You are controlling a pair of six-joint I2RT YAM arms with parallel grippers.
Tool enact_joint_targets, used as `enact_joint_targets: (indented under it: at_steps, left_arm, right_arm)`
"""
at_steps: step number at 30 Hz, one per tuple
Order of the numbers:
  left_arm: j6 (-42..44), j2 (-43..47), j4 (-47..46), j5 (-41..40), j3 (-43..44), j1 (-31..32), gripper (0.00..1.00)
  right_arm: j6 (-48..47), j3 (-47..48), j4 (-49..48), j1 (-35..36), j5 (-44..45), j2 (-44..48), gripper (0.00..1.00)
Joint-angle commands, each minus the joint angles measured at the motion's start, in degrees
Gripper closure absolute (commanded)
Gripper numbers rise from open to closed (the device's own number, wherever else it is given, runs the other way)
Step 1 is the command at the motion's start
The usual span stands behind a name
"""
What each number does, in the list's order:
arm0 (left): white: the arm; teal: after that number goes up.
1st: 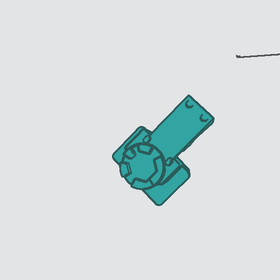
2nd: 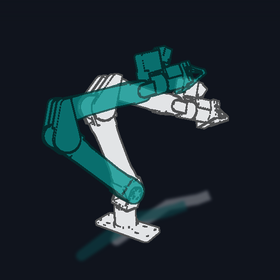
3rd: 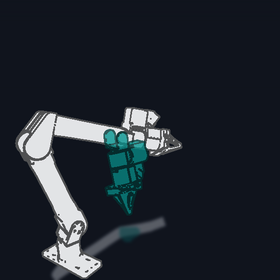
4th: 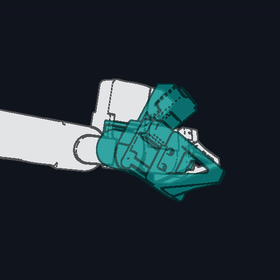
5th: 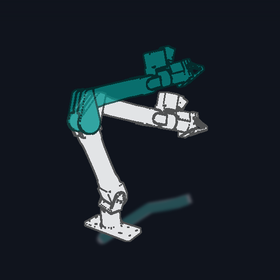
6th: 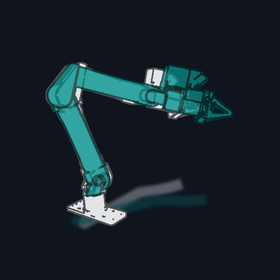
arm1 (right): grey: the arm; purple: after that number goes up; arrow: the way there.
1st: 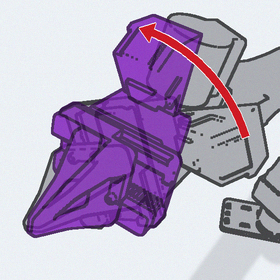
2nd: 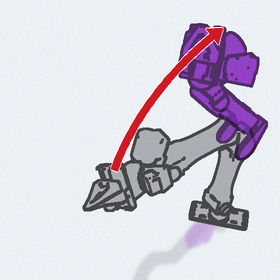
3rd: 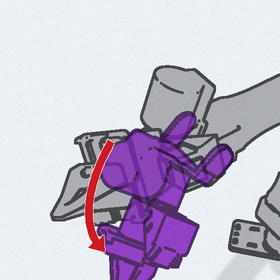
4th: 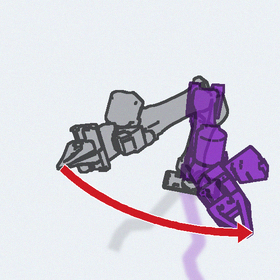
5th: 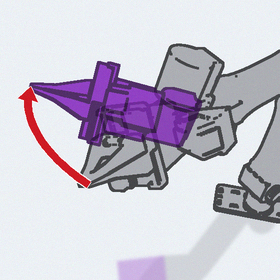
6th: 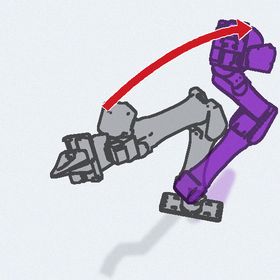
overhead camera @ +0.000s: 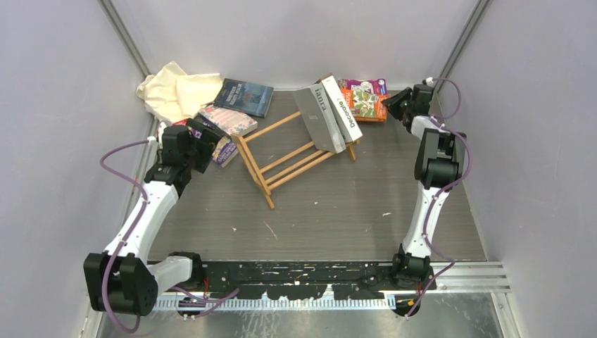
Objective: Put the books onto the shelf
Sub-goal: Pick up the book from the center of the board.
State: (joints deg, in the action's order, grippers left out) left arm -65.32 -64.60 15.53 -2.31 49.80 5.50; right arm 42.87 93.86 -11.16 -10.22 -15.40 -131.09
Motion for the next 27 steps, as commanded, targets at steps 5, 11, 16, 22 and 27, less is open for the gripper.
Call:
enact_joint_targets:
  at_steps: [5, 11, 16, 22, 27]
  left_arm:
    - [1.03, 4.67, 1.84, 1.15, 3.66, -0.4, 0.06]
    - [0.74, 6.33, 3.14, 1.83, 4.88, -0.4, 0.05]
    - [0.4, 7.21, 4.21, 2.04, 6.28, -0.4, 0.05]
    - [-0.4, 8.78, 5.15, 3.7, 6.82, -0.39, 0.05]
    - [-0.83, 9.78, 5.99, 3.8, 7.57, -0.38, 0.05]
  right_arm:
    - [-1.09, -0.61, 2.55, -0.56, 7.38, 12.73, 0.99]
    - [-1.4, 0.0, 4.65, -1.03, 10.51, 16.74, 0.99]
    - [-2.14, 1.32, 6.58, -1.02, 11.79, 19.6, 0.99]
    - [-2.05, 2.62, 7.72, -1.28, 12.17, 21.78, 0.99]
    - [-1.44, 3.93, 8.4, -1.28, 12.44, 23.46, 0.99]
